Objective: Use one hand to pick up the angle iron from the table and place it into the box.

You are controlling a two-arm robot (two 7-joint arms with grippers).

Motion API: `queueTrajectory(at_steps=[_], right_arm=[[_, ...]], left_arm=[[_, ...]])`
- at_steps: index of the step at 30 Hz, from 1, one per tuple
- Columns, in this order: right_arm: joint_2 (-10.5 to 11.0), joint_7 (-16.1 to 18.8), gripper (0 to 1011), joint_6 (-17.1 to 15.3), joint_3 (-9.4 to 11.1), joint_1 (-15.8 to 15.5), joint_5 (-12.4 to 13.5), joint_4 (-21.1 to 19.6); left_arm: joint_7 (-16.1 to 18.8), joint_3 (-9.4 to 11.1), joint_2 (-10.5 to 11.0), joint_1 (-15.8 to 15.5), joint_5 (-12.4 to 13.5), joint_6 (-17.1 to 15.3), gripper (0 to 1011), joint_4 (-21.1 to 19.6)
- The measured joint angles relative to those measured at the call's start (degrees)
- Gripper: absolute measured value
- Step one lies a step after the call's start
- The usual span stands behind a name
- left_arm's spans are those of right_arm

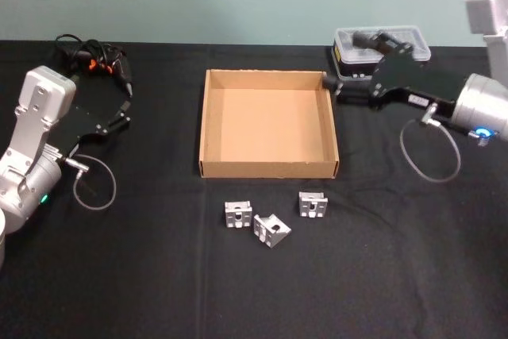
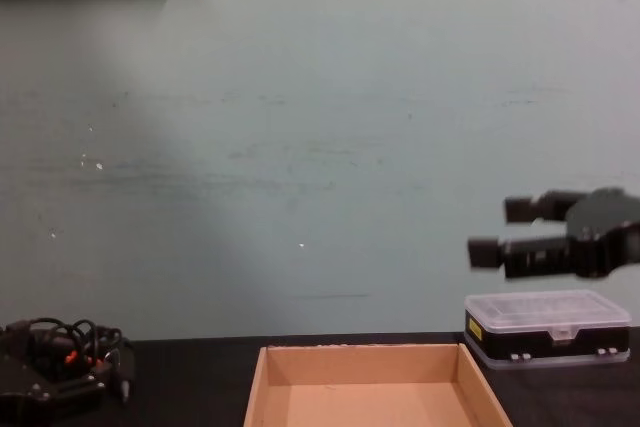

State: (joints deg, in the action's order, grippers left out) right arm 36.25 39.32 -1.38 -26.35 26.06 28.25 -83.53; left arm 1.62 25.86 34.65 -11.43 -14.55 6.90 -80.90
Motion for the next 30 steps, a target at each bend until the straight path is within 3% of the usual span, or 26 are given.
queueTrajectory(at_steps=[12, 20, 30], right_arm=[[1.12, 11.25, 1004, -5.22, -6.16, 5.06, 1.97, 3.94], [2.70, 19.02, 1004, -6.49, -11.93, 8.41, 0.17, 5.41], [4.00, 21.32, 1004, -6.68, -16.15, 10.40, -2.53, 5.51]], left_arm=[[0.00, 0.00, 0.00, 0.00, 0.00, 0.00, 1000, 0.00], [0.00, 0.00, 0.00, 0.00, 0.00, 0.00, 1000, 0.00], [0.00, 0.00, 0.00, 0.00, 0.00, 0.00, 1000, 0.00]])
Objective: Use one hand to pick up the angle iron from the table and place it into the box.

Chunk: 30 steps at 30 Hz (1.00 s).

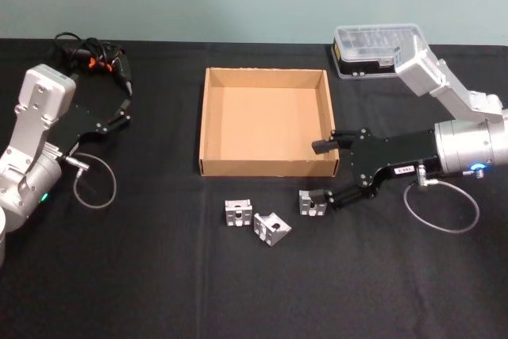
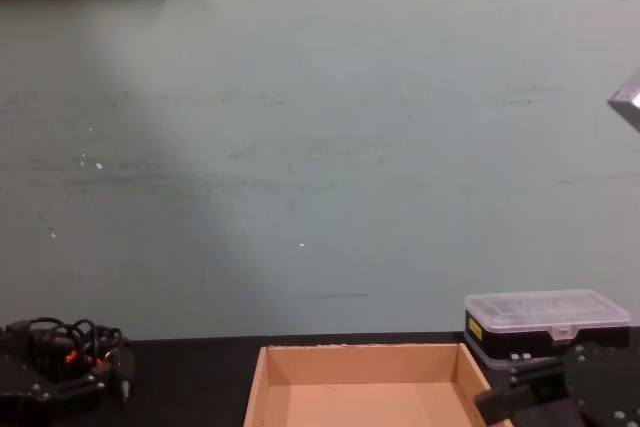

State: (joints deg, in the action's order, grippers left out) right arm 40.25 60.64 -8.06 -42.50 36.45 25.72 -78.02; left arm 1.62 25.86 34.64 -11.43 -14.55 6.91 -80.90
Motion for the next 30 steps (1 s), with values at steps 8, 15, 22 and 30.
queueTrajectory(at_steps=[8, 15, 22, 30], right_arm=[[0.88, 0.22, 1004, -0.10, -2.80, 1.46, -2.24, -0.18], [1.17, 0.19, 1004, -0.14, -4.71, 2.44, -3.83, -0.21], [1.06, -0.22, 1004, -0.14, -6.12, 3.22, -5.39, -0.12], [0.89, -1.49, 1004, -1.42, -7.29, 3.66, -7.16, -0.37]], left_arm=[[0.00, 0.00, 0.00, 0.00, 0.00, 0.00, 1000, 0.00], [0.00, 0.00, 0.00, 0.00, 0.00, 0.00, 1000, 0.00], [0.00, 0.00, 0.00, 0.00, 0.00, 0.00, 1000, 0.00], [0.00, 0.00, 0.00, 0.00, 0.00, 0.00, 1000, 0.00]])
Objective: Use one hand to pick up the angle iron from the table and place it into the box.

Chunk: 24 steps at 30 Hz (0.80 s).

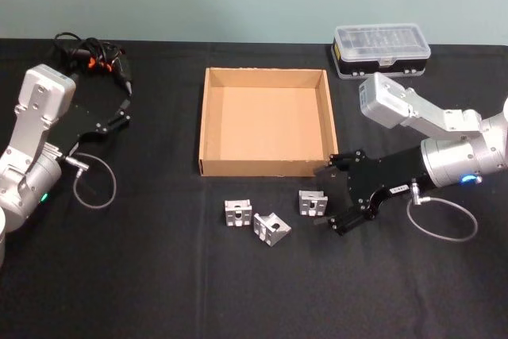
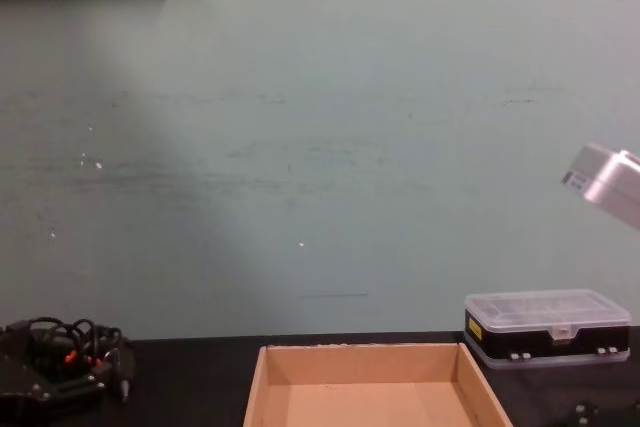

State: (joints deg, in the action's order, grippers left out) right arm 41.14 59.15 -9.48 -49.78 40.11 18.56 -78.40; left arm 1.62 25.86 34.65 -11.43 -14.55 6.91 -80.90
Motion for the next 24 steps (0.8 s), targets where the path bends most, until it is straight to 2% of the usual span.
queueTrajectory(at_steps=[8, 24], right_arm=[[-0.15, -0.25, 1004, -0.51, -0.67, 0.01, -0.91, 0.02], [-0.68, -1.99, 1004, -0.72, -0.65, -0.77, -2.07, 0.21]], left_arm=[[0.00, 0.00, 0.00, 0.00, 0.00, 0.00, 1000, 0.00], [0.00, 0.00, 0.00, 0.00, 0.00, 0.00, 1000, 0.00]])
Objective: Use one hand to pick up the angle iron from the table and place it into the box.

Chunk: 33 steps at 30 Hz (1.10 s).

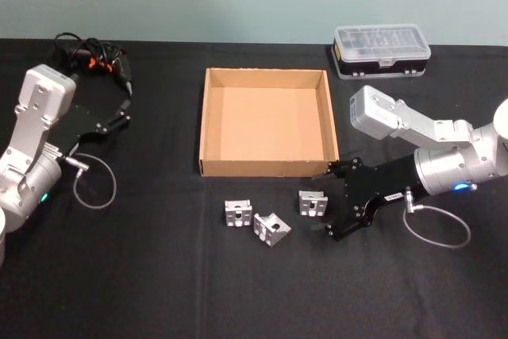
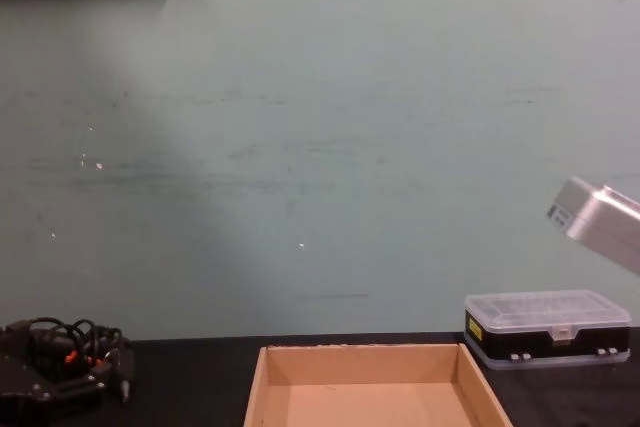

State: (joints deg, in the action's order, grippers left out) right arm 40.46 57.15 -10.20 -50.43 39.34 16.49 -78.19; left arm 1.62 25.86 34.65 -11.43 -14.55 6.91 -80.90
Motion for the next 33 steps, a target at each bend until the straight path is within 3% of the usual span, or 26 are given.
queueTrajectory(at_steps=[6, 18, 25, 33], right_arm=[[-0.43, -1.15, 890, -0.04, 0.47, -0.25, -0.71, 0.21], [-0.81, -1.58, 526, 0.17, 1.27, -0.76, -0.87, 0.45], [-0.97, -1.60, 263, 0.33, 1.76, -1.14, -0.58, 0.56], [-1.23, -1.58, 58, 0.55, 1.96, -1.18, -0.48, 0.59]], left_arm=[[0.00, 0.00, 0.00, 0.00, 0.00, 0.00, 1000, 0.00], [0.00, 0.00, 0.00, 0.00, 0.00, 0.00, 1000, 0.00], [0.00, 0.00, 0.00, 0.00, 0.00, 0.00, 1000, 0.00], [0.00, 0.00, 0.00, 0.00, 0.00, 0.00, 1000, 0.00]])
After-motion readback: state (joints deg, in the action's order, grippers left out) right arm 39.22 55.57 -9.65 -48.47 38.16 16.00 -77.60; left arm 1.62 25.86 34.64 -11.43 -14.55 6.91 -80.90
